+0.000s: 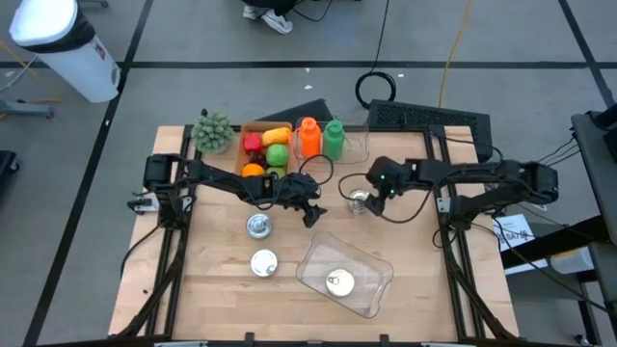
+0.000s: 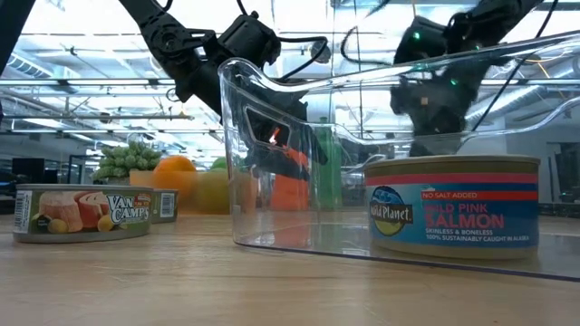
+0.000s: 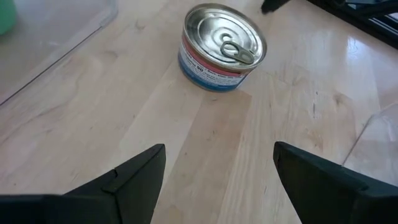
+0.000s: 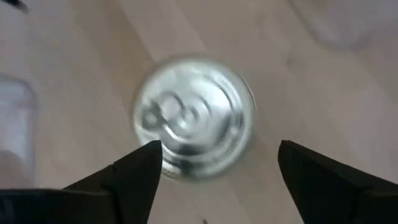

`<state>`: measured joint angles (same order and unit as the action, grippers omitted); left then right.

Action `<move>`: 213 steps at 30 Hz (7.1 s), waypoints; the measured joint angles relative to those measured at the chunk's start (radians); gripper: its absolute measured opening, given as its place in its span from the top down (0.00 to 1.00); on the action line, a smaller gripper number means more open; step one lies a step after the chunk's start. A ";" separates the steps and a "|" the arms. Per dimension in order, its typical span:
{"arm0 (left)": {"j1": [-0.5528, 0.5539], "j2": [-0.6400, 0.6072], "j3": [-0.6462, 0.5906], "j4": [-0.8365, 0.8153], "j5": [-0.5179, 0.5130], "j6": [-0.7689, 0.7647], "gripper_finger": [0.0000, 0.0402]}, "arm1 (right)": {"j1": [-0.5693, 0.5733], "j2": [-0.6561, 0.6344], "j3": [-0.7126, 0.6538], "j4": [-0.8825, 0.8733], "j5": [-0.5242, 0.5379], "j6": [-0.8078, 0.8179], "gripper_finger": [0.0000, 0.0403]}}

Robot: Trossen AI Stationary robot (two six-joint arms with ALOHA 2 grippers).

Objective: Pick & Place Food Item
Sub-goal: Stack the blue pink tuna can on top of the blue pink tuna can into the bottom transparent bin, then stack the blue pink tuna can on top of the blue pink tuna can in the bottom transparent bin

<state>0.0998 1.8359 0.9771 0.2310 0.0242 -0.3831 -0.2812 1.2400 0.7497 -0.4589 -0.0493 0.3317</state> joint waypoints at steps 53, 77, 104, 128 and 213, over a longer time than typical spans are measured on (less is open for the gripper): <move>-0.005 0.000 0.001 -0.029 0.000 0.009 0.23 | -0.133 0.296 0.142 -0.307 0.415 -0.053 0.27; -0.010 0.000 0.001 -0.050 0.000 0.014 0.23 | -0.143 0.026 0.007 -0.088 0.191 -0.387 0.33; -0.011 0.000 0.001 -0.055 0.000 0.004 0.23 | -0.133 0.039 -0.334 0.673 -0.014 -0.495 0.34; -0.011 0.000 0.000 -0.043 0.000 -0.015 0.23 | 0.019 0.040 -0.397 0.964 0.078 -0.134 0.45; -0.049 -0.090 -0.001 -0.130 -0.051 0.089 0.23 | 0.246 0.060 -0.173 0.765 0.411 0.019 0.52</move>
<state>0.0504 1.7454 0.9764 0.1009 -0.0264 -0.2943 -0.0353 1.2999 0.5770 0.3061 0.3622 0.3504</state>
